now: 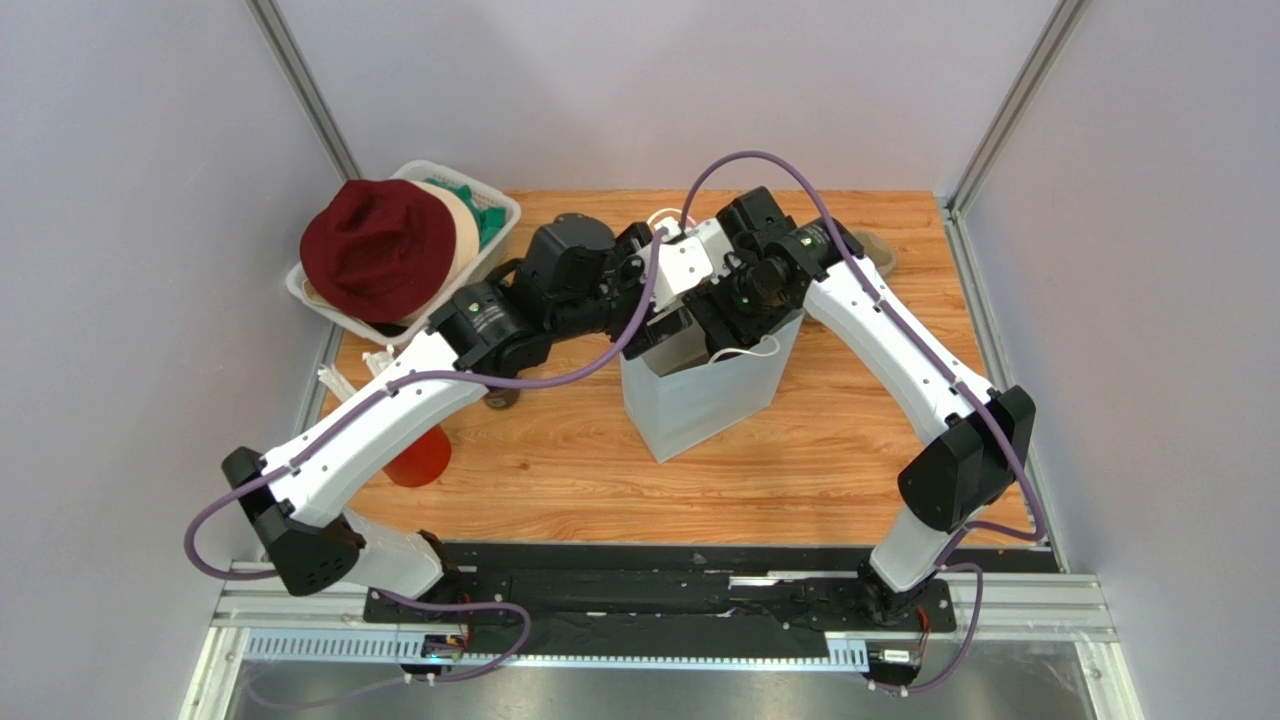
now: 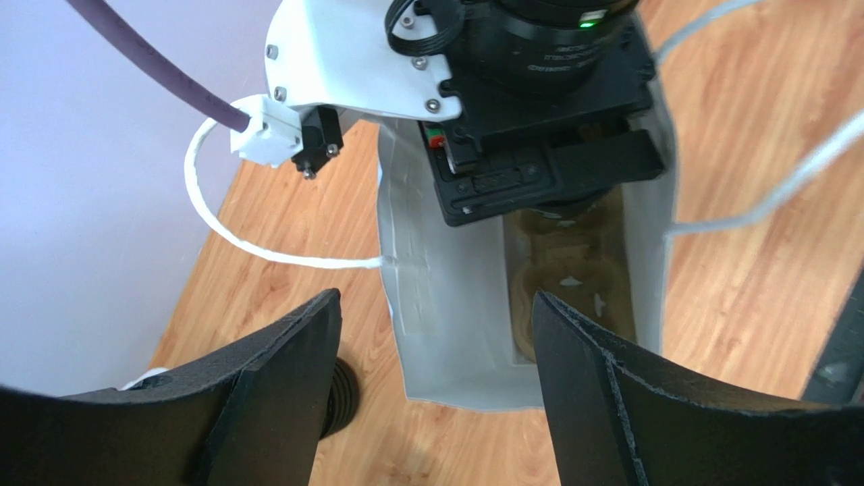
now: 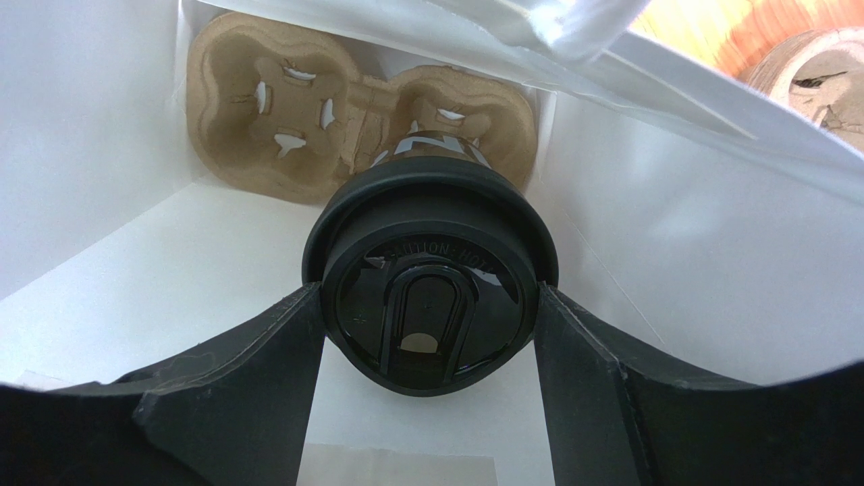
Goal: Pack the takeout coffee
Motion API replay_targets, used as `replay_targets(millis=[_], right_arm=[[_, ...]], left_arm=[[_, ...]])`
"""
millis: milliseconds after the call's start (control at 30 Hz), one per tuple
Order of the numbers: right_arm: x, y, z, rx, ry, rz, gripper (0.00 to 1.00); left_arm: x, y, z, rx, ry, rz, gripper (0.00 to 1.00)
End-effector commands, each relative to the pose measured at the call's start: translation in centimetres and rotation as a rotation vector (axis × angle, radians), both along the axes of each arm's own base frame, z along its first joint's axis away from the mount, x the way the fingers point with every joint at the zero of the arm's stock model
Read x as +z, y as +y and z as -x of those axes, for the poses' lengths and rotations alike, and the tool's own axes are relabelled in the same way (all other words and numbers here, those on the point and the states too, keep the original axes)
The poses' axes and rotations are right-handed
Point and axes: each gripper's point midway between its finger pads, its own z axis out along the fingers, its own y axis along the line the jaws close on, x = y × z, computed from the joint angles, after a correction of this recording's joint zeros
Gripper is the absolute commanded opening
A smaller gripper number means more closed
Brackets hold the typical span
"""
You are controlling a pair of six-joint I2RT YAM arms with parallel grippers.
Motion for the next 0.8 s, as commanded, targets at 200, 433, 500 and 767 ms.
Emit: replay_targets(millis=[200, 433, 500, 767], right_arm=[[1.3, 0.3, -0.2, 0.015, -0.055, -0.03, 0.21], [1.0, 0.3, 0.0, 0.019, -0.051, -0.033, 0.21], [0.9, 0.3, 0.0, 0.021, -0.049, -0.031, 0.21], [0.8, 0.1, 0.4, 0.025, -0.05, -0.033, 0.21]], left_arm=[[-2.3, -1.1, -5.6, 0.146, -0.058, -0.028, 0.78], [-2.2, -0.5, -7.8, 0.235, -0.092, 0.003, 0.73], [-2.2, -0.1, -8.3, 0.257, -0.096, 0.007, 0.72], [-3.8, 0.3, -9.8, 0.316, -0.095, -0.019, 0.66]])
